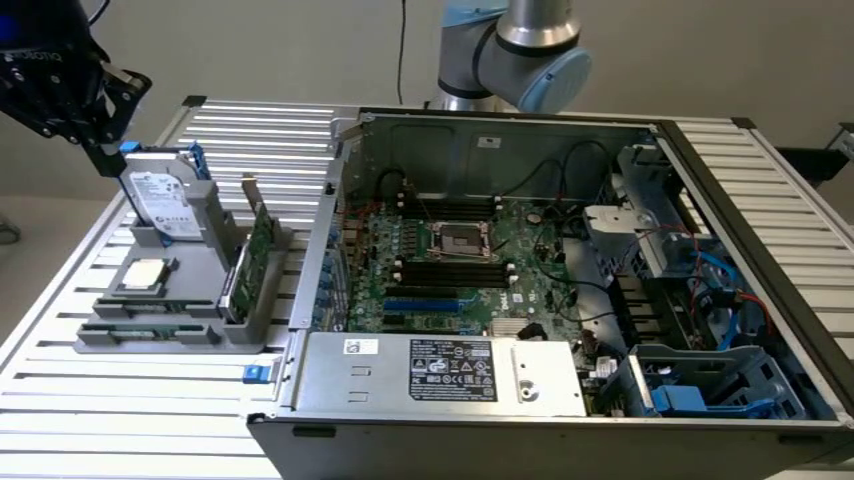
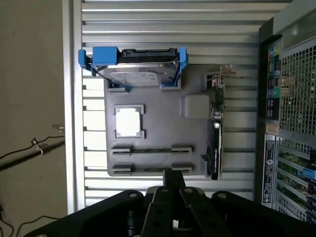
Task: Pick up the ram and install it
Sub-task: 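Reach for the ram, then pick up the ram and move it above insertion slot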
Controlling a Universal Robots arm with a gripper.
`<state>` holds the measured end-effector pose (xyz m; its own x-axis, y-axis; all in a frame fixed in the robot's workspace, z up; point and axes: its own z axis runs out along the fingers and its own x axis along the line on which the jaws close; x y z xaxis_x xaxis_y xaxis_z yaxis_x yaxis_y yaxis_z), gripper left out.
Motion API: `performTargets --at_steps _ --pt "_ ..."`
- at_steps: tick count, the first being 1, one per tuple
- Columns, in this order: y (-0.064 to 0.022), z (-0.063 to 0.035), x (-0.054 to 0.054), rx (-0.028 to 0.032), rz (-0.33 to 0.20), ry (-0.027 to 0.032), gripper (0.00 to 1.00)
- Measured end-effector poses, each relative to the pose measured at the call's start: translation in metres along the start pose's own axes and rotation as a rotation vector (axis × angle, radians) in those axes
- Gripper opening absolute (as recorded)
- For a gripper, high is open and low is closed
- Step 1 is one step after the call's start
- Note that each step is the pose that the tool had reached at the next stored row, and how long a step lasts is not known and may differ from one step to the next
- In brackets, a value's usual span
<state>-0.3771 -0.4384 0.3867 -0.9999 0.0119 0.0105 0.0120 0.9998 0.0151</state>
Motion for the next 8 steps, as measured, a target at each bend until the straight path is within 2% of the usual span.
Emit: performTargets --at_steps 8 --pt "-0.0001 0.0 0.0 -0.0004 0.0 0.0 0.11"
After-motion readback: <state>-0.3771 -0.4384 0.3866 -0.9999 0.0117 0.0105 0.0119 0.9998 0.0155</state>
